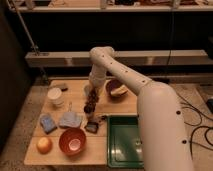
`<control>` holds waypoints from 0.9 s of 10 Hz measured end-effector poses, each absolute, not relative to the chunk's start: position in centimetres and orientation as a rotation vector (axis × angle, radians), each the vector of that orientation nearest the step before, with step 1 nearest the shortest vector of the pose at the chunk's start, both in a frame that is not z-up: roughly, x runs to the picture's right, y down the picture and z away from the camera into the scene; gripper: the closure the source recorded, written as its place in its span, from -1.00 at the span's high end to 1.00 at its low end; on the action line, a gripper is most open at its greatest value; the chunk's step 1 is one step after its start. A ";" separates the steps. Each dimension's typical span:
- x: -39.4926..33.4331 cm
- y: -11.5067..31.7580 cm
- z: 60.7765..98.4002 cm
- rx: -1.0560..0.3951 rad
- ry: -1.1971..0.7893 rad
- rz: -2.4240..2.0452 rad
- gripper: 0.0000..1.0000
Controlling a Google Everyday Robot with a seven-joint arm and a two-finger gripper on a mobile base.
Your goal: Place grapes in metal cup
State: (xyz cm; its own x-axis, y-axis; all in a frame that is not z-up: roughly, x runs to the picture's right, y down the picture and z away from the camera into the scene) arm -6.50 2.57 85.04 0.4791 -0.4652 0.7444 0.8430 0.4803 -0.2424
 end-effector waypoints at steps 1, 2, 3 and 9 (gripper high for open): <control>-6.7 2.8 85.0 -0.656 -0.651 -0.878 -0.79; -6.9 3.0 84.9 -0.654 -0.644 -0.885 -0.58; -7.0 3.2 84.9 -0.650 -0.637 -0.889 -0.39; -7.0 2.8 84.0 -0.626 -0.631 -0.886 0.43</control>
State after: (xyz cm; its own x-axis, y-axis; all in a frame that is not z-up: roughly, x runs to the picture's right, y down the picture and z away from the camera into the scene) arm -7.00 2.83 84.00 0.4822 -0.4976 0.7210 0.8438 0.4850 -0.2296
